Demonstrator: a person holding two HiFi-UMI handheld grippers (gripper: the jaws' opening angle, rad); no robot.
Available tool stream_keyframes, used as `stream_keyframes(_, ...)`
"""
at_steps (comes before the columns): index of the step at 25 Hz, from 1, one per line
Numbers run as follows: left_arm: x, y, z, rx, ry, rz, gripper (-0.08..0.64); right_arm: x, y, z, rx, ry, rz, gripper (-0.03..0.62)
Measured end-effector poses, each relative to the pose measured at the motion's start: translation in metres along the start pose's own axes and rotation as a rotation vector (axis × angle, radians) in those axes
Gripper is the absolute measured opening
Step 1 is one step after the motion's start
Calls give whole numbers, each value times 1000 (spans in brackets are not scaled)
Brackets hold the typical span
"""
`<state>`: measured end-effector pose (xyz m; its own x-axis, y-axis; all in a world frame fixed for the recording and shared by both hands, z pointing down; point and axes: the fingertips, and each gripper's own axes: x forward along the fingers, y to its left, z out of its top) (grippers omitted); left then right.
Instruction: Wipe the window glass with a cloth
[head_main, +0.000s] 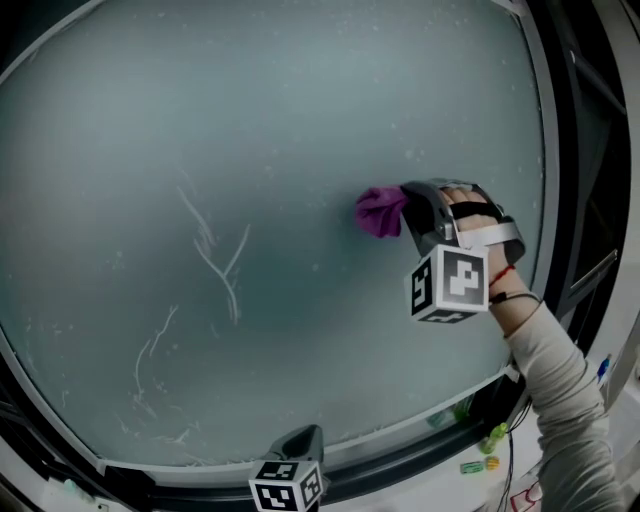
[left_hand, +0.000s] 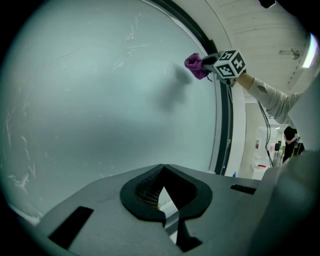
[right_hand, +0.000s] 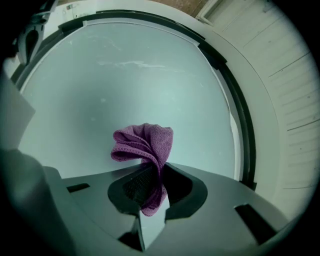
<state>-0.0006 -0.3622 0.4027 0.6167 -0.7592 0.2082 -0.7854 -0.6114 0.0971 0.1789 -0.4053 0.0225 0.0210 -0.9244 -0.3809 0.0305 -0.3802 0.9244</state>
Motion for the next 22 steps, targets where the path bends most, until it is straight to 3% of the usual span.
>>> stream_keyframes(7, 3, 5, 1, -16, 7, 17, 5, 39, -82, -35, -18, 70, -132, 52)
stream_keyframes(14, 7, 13, 1, -17, 11, 35, 5, 65, -140, -54, 23, 123, -248, 52)
stream_keyframes(18, 8, 14, 2, -16, 12, 38, 5, 75, -144, -57, 76, 135, -248, 52)
stream_keyframes(22, 8, 13, 4, -16, 8, 36, 5, 79, -125, -56, 57, 136, -201, 52)
